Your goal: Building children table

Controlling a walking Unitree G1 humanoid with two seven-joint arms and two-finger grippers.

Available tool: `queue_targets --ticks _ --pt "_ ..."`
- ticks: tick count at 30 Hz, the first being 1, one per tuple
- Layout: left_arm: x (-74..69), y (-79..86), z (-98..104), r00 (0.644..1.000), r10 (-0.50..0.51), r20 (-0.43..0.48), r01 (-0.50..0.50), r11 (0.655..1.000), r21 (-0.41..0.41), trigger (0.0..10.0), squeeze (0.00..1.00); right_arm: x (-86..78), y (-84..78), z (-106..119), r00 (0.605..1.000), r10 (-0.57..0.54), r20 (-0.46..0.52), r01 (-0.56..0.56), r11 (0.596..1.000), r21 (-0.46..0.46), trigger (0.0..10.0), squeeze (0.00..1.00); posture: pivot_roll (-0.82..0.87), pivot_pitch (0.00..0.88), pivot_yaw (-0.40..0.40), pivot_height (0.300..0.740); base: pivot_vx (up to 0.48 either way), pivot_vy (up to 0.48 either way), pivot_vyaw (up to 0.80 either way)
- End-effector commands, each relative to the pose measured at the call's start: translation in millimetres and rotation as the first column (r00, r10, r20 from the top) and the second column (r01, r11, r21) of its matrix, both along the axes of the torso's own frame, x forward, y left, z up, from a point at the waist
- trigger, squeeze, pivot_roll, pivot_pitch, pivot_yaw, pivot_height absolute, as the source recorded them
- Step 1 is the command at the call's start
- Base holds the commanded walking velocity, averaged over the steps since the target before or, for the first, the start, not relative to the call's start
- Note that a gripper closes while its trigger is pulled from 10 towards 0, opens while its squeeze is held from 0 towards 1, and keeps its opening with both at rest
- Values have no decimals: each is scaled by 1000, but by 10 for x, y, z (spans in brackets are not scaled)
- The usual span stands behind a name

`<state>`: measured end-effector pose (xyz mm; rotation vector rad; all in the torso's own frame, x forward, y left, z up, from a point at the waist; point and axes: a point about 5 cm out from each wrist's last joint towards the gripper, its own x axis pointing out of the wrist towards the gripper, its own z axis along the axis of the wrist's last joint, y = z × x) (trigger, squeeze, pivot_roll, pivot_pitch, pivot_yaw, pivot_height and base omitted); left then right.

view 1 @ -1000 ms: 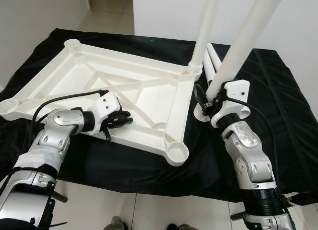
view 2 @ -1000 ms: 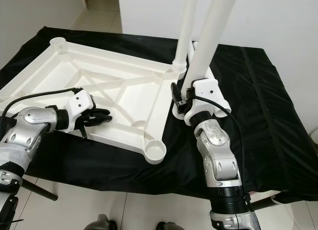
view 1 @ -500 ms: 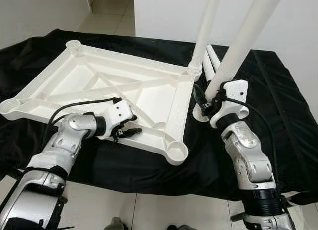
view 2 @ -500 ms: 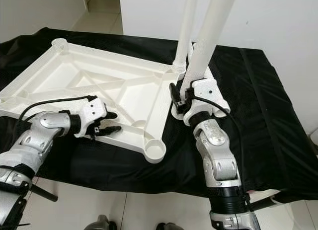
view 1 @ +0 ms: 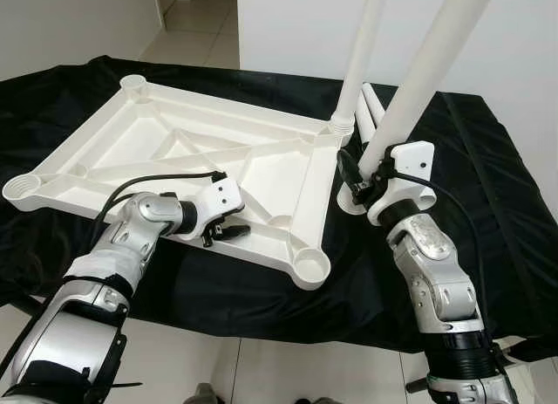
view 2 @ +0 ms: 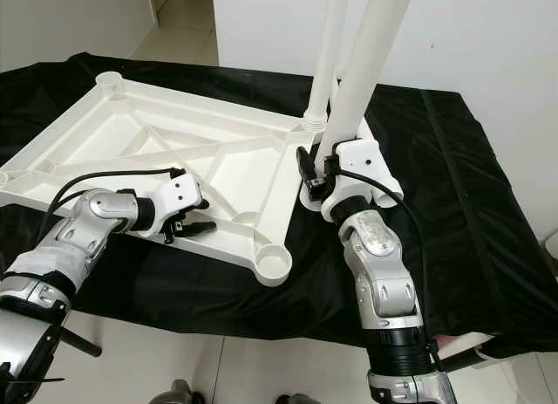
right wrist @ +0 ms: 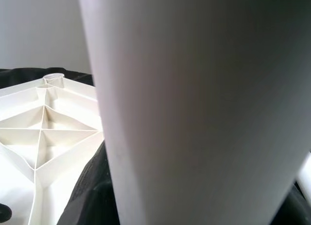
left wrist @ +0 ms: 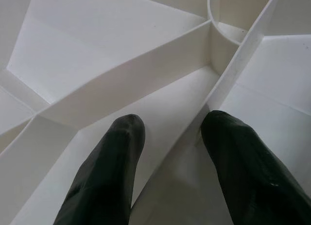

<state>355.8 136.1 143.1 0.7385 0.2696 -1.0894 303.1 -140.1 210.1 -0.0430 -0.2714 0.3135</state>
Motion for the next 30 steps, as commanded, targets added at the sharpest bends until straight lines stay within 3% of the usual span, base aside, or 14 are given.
queue_targets --ticks 1,2,6,7,21,22,23,24,30 --pt "-1 80 -234 990 140 21 -141 989 44 10000 0 -1 -13 35 1000 -5 20 5 1000 -2 10000 0 67 39 -14 740 0 0 0" --pt "2 76 -234 991 133 22 -134 990 50 4510 0 -3 -12 35 1000 -5 21 5 1000 -1 10000 0 66 38 -12 740 0 0 0" --pt "8 71 -231 992 127 24 -128 990 54 4157 0 -4 -12 35 1000 -6 21 6 1000 -1 10000 0 65 38 -9 740 0 0 0" --pt "14 66 -225 992 125 27 -126 991 54 0 0 -5 -14 36 1000 -7 22 7 1000 -1 10000 0 64 38 -8 740 0 0 0" --pt "50 8 -194 990 129 48 -131 991 25 0 0 -9 -19 45 1000 -16 24 16 1000 6 10000 0 63 40 -3 740 0 0 0" --pt "51 -94 -154 990 126 66 -124 992 -24 0 0 -8 -25 49 1000 -18 25 18 1000 6 10000 0 61 51 -9 740 0 0 0" --pt "51 -94 -154 990 126 66 -124 992 -24 0 0 -8 -25 49 1000 -18 25 18 1000 6 10000 0 61 51 -9 740 0 0 0" --pt "45 -145 -147 990 120 73 -117 992 -43 10000 0 -6 -28 51 1000 -20 24 20 1000 6 10000 0 60 52 -10 740 0 0 0" --pt "-13 -333 -102 994 58 94 -45 991 -129 10000 0 17 -36 60 999 -26 22 26 1000 12 10000 0 56 73 -18 740 0 0 0"
